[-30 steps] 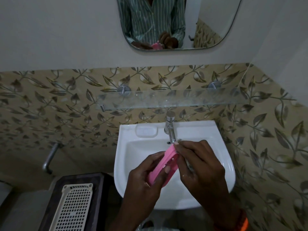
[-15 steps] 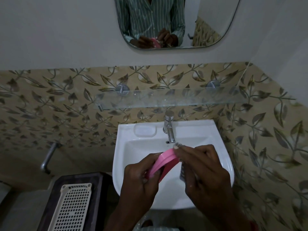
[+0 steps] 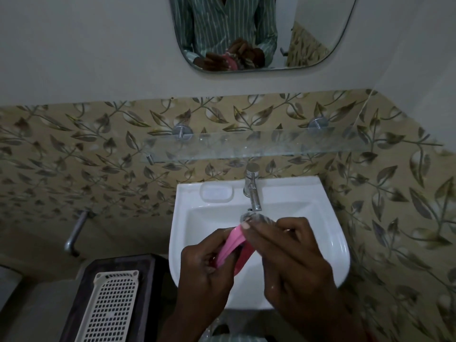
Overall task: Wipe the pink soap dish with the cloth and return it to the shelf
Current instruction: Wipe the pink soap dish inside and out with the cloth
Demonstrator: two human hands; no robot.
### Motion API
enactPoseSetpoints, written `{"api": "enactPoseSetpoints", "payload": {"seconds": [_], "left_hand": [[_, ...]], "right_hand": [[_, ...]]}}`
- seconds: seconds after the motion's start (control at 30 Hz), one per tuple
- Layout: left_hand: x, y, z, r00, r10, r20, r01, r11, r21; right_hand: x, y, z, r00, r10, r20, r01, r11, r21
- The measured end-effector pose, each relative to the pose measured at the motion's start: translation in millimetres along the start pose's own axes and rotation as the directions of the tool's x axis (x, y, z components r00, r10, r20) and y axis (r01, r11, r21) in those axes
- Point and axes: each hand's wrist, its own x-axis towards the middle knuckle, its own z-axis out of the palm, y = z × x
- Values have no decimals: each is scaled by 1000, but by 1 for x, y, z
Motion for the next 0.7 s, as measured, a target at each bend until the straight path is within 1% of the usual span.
{"api": "enactPoseSetpoints", "payload": {"seconds": [0.07, 0.1, 0.23, 0.3, 0.4, 0.47, 0.6, 0.7], "left_hand": [[-2, -1, 1, 1000, 16, -8, -16, 1000, -23], [-2, 0, 1, 1000, 15, -24, -15, 999, -32], [-1, 4, -1, 997, 20, -76, -24, 998, -54], [-1, 3, -2, 998, 14, -58, -17, 999, -52], [-2, 0, -2, 1000, 21, -10, -21, 1000, -9], [-3, 1, -2, 1000, 23, -17, -23, 1000, -6], [-5, -1, -4, 999, 20, -43, -20, 1000, -11], [-3, 0, -1, 1000, -7, 11, 7, 1000, -17]], "right_hand": [[0, -6, 2, 999, -40, 10, 40, 999, 31], [2, -6, 1, 1000, -31, 3, 31, 999, 40], [5, 3, -7, 994, 105, -37, -105, 994, 9], [3, -2, -4, 991, 127, -42, -127, 992, 2], [-1, -13, 3, 995, 101, -27, -101, 995, 9], [-1, -13, 1, 995, 97, -17, -97, 995, 20], [0, -4, -6, 979, 203, -34, -202, 979, 28], [-2, -11, 1, 974, 224, -32, -222, 974, 38]]}}
